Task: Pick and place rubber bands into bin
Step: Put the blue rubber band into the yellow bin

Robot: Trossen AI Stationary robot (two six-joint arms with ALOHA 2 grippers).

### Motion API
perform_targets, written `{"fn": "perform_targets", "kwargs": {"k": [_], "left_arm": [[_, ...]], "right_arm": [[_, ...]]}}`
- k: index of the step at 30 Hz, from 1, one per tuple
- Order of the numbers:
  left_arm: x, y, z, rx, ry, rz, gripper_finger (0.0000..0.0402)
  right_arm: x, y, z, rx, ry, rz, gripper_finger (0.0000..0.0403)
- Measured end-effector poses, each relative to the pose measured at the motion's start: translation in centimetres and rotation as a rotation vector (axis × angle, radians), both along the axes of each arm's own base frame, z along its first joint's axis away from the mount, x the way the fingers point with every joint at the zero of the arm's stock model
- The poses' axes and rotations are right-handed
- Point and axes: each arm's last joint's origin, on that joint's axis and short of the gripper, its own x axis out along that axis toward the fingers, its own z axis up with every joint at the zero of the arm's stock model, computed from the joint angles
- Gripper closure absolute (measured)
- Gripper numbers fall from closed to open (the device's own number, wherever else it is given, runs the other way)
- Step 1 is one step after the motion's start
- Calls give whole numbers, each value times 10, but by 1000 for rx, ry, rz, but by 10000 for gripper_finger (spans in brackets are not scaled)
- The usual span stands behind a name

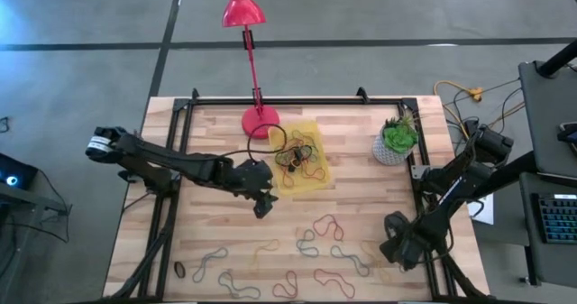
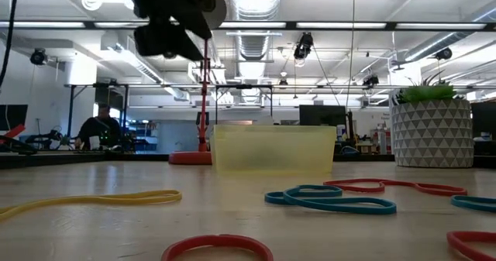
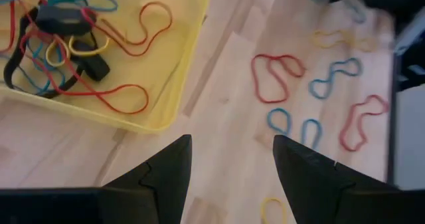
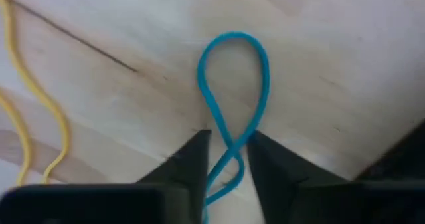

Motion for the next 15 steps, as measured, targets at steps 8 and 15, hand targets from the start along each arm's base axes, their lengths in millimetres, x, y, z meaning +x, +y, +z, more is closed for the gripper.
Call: {"fn": "perform_targets", "kwargs": {"k": [8, 15], "left_arm": [[-31, 0, 39, 20, -151, -49, 205], [-52, 4, 39, 61, -159, -60, 205]], "right_arm": [[29, -8, 19, -34, -195, 96, 393], [70, -43, 92, -350, -582, -32, 394]]}}
